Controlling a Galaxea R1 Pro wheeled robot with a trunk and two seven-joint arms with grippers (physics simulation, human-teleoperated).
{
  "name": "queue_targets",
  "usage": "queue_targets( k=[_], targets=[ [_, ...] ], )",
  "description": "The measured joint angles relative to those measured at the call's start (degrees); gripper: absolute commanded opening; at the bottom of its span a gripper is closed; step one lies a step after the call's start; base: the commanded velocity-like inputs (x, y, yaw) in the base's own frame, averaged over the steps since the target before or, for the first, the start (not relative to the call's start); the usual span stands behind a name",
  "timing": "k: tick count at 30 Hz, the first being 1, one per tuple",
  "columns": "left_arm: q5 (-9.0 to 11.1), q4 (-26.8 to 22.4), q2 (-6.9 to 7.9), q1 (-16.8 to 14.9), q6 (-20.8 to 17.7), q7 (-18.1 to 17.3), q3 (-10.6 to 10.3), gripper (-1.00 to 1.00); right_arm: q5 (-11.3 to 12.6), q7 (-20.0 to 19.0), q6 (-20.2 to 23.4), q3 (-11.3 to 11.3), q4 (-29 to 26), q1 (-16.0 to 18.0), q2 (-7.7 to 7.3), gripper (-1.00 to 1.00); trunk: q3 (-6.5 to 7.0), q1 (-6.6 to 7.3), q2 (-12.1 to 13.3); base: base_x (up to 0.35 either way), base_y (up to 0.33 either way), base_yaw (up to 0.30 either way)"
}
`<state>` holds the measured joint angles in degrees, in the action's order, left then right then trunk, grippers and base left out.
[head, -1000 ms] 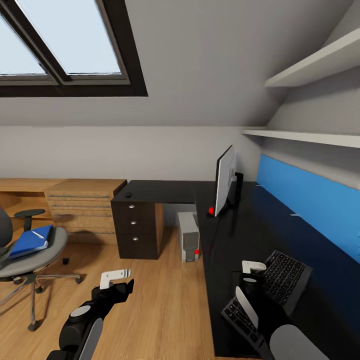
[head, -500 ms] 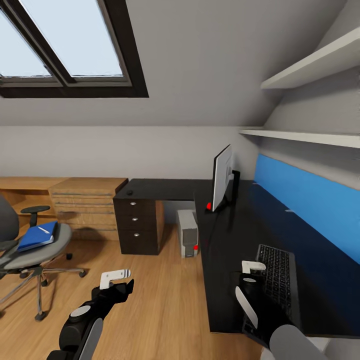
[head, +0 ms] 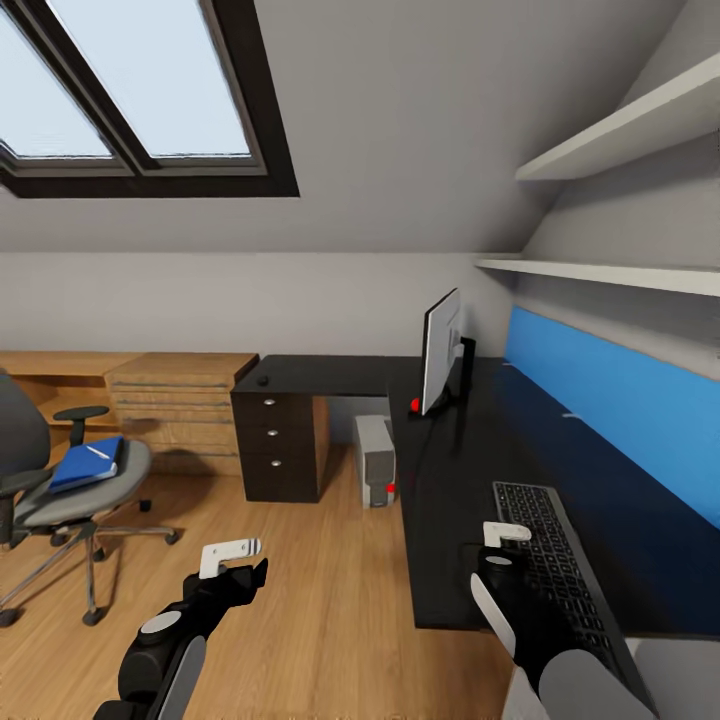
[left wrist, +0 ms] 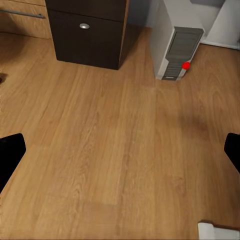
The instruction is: In the bedroom, organize the workspace by keeping the computer under the desk, ensuring the monitor is on the desk, placing the keyboard on the desk next to the monitor, placing the mouse on the desk next to the keyboard, moving the folder from the swivel chair onto the desk next to the mouse, stacking the notebook on top of the folder with the pen on top of the notebook, and positioning the swivel chair next to the desk.
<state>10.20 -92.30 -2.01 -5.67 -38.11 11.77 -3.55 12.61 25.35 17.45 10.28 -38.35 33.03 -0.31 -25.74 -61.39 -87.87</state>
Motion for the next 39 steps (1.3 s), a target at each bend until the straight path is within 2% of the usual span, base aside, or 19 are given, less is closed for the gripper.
queue_targets(
  k=[14, 18, 29, 35, 36, 37, 39],
  targets=[
    [0.0, 0.0, -0.01, 0.0, 0.1, 0.0, 0.0, 1.0, 0.2, 0.0, -0.1, 0.1, 0.0, 0.0, 0.02, 1.0, 0.0, 0.02, 0.0, -0.022, 0.0, 0.0],
    [0.0, 0.0, 0.0, 0.0, 0.1, 0.0, 0.0, 1.0, 0.8, -0.1, -0.3, 0.0, 0.2, 0.0, 0.01, 1.0, 0.71, 0.89, 1.6, 0.0, 0.0, 0.0],
    [0.0, 0.0, -0.02, 0.0, 0.1, 0.0, 0.0, 1.0, 0.8, -0.1, -0.1, -0.1, -8.4, -0.3, -0.1, 1.0, 2.68, 3.31, 6.0, 0.0, 0.0, 0.0],
    [0.0, 0.0, -0.02, 0.0, 0.1, 0.0, 0.0, 1.0, 0.8, -0.1, -0.1, -0.1, -9.9, -0.5, -0.1, 1.0, 3.76, 4.62, 8.4, 0.0, 0.0, 0.0],
    [0.0, 0.0, -0.02, 0.0, 0.1, 0.0, 0.0, 1.0, 0.8, -0.1, 0.1, -0.1, -11.1, -0.5, -0.09, 1.0, 3.94, 4.84, 8.8, 0.0, 0.0, 0.0],
    [-0.1, 0.0, -0.02, 0.0, 0.1, 0.1, 0.1, 1.0, 0.8, 0.0, 1.8, -0.1, -16.7, -2.4, -0.08, 1.0, 4.12, 5.07, 9.2, 0.0, 0.0, 0.0],
    [-0.1, 0.0, -0.02, 0.0, 0.2, 0.1, 0.1, 1.0, 0.9, 0.0, 2.7, -0.1, -18.8, -3.5, -0.08, 1.0, 4.48, 5.5, 10.0, 0.0, 0.0, 0.0]
  ],
)
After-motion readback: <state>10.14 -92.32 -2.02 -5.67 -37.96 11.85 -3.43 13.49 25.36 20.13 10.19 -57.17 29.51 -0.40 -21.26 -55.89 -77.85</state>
